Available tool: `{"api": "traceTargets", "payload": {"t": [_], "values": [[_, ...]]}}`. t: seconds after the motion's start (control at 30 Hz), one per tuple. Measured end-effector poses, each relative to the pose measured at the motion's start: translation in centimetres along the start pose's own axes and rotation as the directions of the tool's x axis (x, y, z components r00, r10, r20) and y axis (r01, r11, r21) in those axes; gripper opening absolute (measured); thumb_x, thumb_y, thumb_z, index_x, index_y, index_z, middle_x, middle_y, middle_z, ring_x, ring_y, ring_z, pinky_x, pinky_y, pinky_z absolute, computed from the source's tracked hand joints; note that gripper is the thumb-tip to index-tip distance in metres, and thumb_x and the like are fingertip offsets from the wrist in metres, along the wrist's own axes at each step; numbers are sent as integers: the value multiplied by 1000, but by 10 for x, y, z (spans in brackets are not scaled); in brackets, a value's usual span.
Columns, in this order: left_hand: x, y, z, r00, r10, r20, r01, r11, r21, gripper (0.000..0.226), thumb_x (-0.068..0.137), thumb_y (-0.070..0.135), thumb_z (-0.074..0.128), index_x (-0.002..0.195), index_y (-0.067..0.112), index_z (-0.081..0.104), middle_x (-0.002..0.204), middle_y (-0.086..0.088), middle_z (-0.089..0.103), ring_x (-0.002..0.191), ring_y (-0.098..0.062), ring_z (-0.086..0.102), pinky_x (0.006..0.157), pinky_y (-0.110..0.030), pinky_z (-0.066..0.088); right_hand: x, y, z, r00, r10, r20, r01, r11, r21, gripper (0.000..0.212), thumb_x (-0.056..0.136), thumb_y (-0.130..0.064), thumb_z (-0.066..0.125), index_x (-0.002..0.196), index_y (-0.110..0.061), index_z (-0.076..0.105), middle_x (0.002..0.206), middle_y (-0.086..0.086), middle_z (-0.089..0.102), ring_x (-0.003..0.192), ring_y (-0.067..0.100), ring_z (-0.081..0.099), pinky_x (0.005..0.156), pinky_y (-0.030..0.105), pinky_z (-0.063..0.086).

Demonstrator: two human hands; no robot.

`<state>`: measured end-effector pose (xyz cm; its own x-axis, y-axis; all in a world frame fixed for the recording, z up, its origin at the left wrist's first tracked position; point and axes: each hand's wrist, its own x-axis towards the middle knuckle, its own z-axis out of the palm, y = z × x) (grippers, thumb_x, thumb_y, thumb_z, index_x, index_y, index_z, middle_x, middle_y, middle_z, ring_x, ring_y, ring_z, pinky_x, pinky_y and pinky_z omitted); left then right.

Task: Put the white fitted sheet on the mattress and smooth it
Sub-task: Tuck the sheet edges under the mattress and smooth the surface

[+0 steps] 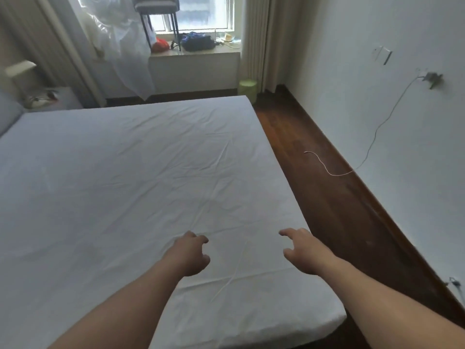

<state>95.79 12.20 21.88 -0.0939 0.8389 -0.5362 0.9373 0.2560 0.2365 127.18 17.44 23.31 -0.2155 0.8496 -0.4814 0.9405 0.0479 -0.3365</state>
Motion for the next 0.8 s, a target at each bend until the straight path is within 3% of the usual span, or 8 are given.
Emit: {"api": "traceTargets", "payload": {"t": [0.13,0.33,0.5,0.6,0.8], "values": [[16,40,23,997,-80,16,82,992,-97,60,93,39,55,151,35,42,155,2,35,138,-25,40,107,-43,45,34,31,2,989,-92,117,103,990,-95,58,97,-35,49,153,-39,35,152,0,37,126,23,52,96,35,50],[38,103,72,968,-251,17,251,956,-155,58,94,38,50,152,36,39,153,3,36,138,-25,37,104,-45,47,120,87,7,945,-240,223,278,947,-159,57,95,-40,52,151,-41,38,152,-2,37,129,23,49,99,40,51],[41,158,166,868,-485,110,497,850,-177,57,93,32,45,149,31,40,148,0,37,132,-29,38,99,-49,48,176,131,55,804,-352,480,500,836,-225,58,95,-43,53,151,-42,36,152,-2,36,130,24,48,101,43,51],[43,197,229,830,-497,253,547,814,-195,60,92,31,45,151,33,37,150,0,33,135,-29,35,100,-50,47,189,162,84,719,-341,605,590,759,-274,63,94,-43,54,153,-41,31,154,0,35,130,26,48,101,46,51],[82,240,329,822,-449,349,525,835,-163,71,92,28,48,157,42,21,168,4,0,151,-34,10,109,-56,40,220,221,140,688,-338,642,669,639,-380,66,93,-39,54,153,-43,27,156,-1,26,136,29,37,97,47,51]]}}
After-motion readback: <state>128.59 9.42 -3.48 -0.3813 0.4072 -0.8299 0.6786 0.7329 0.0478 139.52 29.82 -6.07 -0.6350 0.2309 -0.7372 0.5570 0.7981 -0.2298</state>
